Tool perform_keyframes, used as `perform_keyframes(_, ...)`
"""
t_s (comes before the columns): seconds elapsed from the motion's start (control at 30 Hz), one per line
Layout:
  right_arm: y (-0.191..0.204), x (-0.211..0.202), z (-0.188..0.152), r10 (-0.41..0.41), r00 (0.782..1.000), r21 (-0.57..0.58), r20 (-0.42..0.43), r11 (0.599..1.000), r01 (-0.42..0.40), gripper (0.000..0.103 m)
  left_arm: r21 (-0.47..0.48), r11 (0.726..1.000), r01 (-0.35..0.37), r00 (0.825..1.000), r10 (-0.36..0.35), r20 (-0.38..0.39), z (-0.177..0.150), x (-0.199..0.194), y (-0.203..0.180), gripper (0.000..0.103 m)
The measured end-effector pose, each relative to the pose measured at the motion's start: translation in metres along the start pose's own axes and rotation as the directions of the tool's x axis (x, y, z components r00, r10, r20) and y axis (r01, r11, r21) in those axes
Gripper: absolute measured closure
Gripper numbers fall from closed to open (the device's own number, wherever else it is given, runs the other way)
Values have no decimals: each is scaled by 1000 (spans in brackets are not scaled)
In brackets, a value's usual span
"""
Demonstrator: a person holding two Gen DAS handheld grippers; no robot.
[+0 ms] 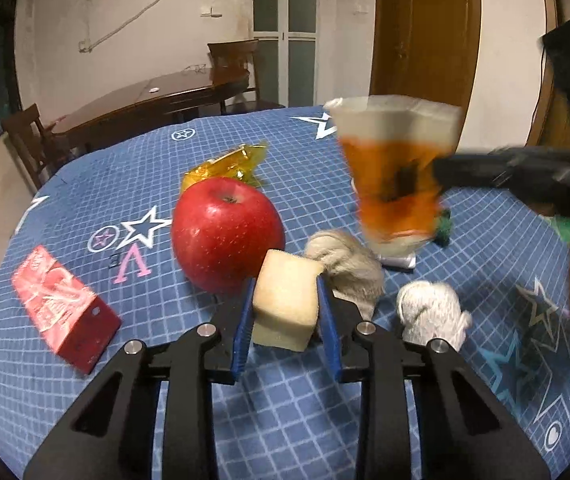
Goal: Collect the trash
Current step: 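Grasp the beige sponge with the left tool while the right tool grasps the orange paper carton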
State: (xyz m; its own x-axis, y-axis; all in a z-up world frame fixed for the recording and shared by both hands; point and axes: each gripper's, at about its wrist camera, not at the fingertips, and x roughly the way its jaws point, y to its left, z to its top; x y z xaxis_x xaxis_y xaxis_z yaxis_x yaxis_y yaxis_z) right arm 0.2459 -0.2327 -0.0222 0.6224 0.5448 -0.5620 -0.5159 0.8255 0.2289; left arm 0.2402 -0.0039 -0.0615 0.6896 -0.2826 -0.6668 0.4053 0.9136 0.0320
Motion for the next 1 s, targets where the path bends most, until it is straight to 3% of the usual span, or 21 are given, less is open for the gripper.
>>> perform_keyframes(0.13,16,-66,-12,-64,997,-48,51,997,66,98,11,999,-40,999,40,8,-7,-27,-1,74)
perform_keyframes(0.2,26,-98,-24,-136,990,-90,47,986,140,98,-6,999,-42,999,42,4,-16,-49,2,74)
perform_keyframes(0.27,38,-125,-42,-259,966,-159,9,953,257,98,-9,998,-60,998,60,-5,-27,-67,3,74)
perform_keyframes(0.33,48,-139,-60,-369,929,-222,-39,909,352,98,-6,995,-98,995,97,-30,-41,-83,5,74)
perform_keyframes(0.5,73,-122,-112,-462,871,-316,-168,862,396,98,-42,990,-137,981,129,-147,-73,-95,12,74)
perform_keyframes(0.67,83,-93,-134,-434,881,-304,-190,879,367,95,-66,986,-156,979,145,-145,-80,-97,15,72)
perform_keyframes(0.77,80,-90,-137,-381,902,-282,-204,905,318,77,-73,986,-150,981,139,-134,-78,-93,15,71)
perform_keyframes(0.8,76,-89,-137,-374,904,-277,-206,908,313,64,-75,987,-141,982,130,-136,-77,-90,15,70)
perform_keyframes(1.0,63,-103,-138,-280,943,-198,-181,949,244,21,-65,986,-150,977,138,-160,-77,-72,10,59)
